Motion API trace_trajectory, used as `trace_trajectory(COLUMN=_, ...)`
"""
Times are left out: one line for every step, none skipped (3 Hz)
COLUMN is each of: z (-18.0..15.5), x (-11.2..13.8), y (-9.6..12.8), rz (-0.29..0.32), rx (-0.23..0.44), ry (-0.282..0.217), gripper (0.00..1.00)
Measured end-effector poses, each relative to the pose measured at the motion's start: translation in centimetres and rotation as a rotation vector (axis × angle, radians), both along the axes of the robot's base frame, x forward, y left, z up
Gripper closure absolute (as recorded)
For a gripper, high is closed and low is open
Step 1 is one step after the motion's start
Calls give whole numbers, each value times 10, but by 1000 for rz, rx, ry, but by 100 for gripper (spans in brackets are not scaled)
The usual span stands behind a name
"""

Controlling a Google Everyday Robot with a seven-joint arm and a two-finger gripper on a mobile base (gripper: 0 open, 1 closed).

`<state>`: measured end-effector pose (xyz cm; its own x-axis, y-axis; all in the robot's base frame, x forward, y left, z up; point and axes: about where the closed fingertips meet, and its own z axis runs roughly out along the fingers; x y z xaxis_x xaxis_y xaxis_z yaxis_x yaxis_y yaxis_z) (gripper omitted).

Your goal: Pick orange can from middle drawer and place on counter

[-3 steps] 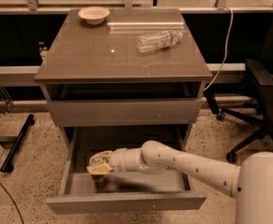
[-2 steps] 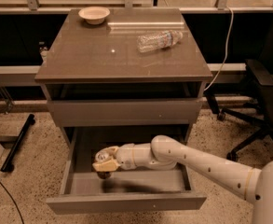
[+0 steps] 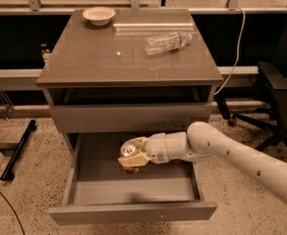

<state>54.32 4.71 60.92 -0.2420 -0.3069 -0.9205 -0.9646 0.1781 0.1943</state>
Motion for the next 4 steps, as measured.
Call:
trace_trajectory(z=64, x=6, y=-44, rz=-28, rx=-83, ry=-53, gripper=100)
trace_trajectory(z=146, x=17, y=-87, rz=-80, rx=-172, ry=-124, gripper=100)
trace_trajectory(z=230, x=36, y=-120, rz=-136, rx=-245, ry=-185, gripper=100)
trace_trajectory(z=312, x=60, y=-142, rz=-198, rx=-313, ry=-249, gripper=100)
